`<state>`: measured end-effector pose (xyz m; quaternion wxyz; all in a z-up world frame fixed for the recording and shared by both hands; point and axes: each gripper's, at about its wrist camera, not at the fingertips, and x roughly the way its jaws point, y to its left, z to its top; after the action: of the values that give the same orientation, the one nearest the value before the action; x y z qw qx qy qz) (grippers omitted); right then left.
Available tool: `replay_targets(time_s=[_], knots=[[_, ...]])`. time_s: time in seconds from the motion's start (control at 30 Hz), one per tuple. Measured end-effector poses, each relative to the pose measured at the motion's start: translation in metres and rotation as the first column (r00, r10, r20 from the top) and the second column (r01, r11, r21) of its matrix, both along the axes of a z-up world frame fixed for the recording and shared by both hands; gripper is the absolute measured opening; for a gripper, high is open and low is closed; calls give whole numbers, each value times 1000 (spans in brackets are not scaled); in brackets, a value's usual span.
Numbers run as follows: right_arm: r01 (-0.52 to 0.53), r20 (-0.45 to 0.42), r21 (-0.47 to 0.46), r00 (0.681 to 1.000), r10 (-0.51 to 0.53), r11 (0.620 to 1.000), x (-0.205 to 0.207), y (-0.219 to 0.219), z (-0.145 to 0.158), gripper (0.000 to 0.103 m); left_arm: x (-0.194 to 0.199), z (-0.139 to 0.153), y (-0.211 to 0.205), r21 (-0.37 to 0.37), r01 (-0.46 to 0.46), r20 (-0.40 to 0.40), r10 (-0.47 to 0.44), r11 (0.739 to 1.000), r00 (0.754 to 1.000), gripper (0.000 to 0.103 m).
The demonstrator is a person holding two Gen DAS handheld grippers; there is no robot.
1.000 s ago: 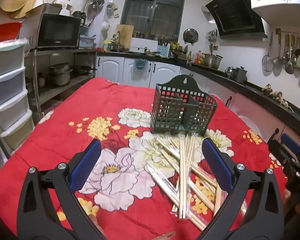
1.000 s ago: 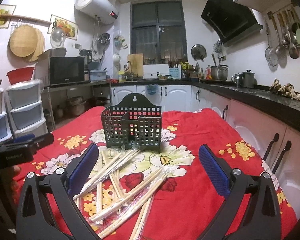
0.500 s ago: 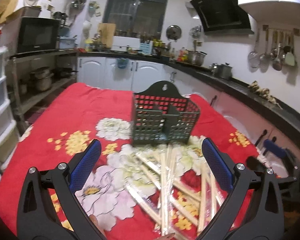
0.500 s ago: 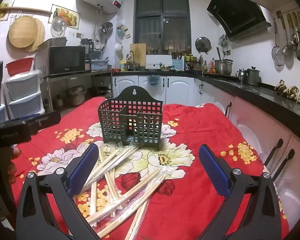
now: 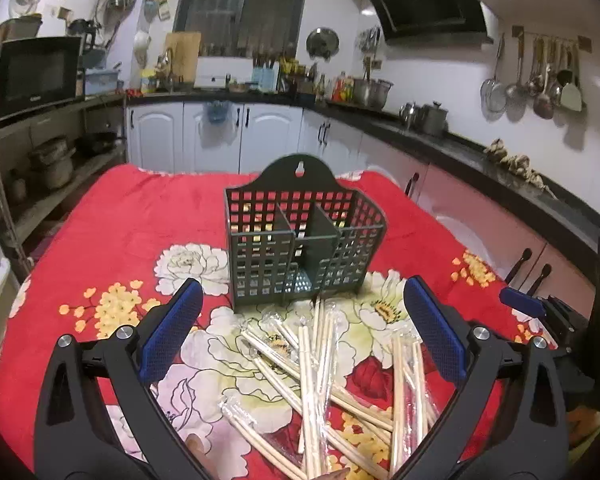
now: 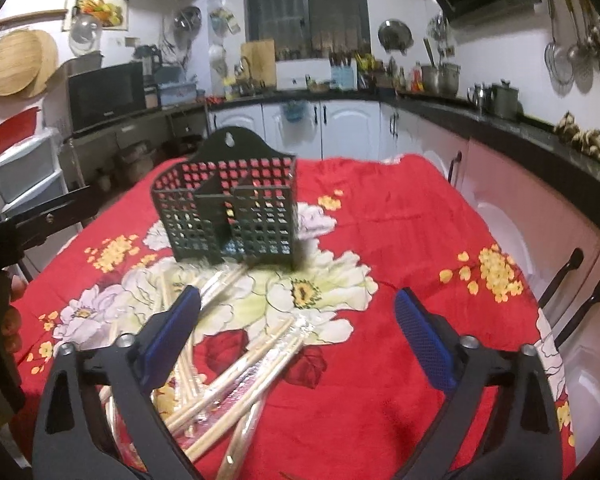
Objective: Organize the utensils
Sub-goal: 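Lower both tools toward the wooden chopstick pile beside the green caddy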
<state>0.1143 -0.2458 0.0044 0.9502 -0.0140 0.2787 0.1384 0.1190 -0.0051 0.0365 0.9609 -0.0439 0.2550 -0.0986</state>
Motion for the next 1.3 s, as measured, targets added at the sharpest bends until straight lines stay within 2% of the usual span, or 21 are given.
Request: replay_targets(time_s=[0.13, 0.23, 0.47, 0.57, 0.7, 0.8, 0.87, 0.97, 1.1, 1.2, 1.3], knots=[[8, -54, -24, 999, -10, 1000, 13, -1, -11, 81, 15, -10, 5, -18, 3, -60, -4, 1000, 998, 93], [-4, -80, -36, 997, 1, 999, 19, 1, -16, 79, 26, -21, 6, 9, 10, -99, -10, 1000, 995, 92], [-20, -174, -10, 985, 18, 1000, 36, 4, -28, 77, 48, -46, 9, 16, 50, -204, -46, 999, 978, 70], [-26, -202, -10, 979, 23, 1000, 40, 5, -34, 73, 57, -56, 7, -5, 86, -250, -84, 996, 965, 68], [-23, -229, -8, 973, 21, 1000, 46, 6, -39, 64, 71, -68, 4, -50, 125, -309, -135, 991, 941, 60], [-23, -250, -2, 968, 22, 1000, 50, 5, -43, 58, 80, -71, 1, -55, 144, -329, -154, 988, 932, 54], [-30, -271, 18, 962, 34, 999, 53, 4, -46, 50, 86, -73, -2, -62, 160, -341, -172, 985, 924, 49], [-27, -301, 48, 953, 40, 998, 59, 2, -51, 44, 97, -77, -3, -89, 175, -370, -196, 981, 908, 41], [-31, -340, 103, 938, 64, 994, 66, -2, -55, 37, 108, -86, 0, -136, 162, -403, -204, 977, 892, 38], [-25, -372, 141, 925, 76, 990, 72, -4, -60, 35, 114, -91, 3, -165, 147, -413, -203, 975, 887, 36], [-14, -390, 156, 918, 75, 988, 76, -7, -64, 29, 118, -92, 2, -170, 153, -414, -211, 974, 885, 34]])
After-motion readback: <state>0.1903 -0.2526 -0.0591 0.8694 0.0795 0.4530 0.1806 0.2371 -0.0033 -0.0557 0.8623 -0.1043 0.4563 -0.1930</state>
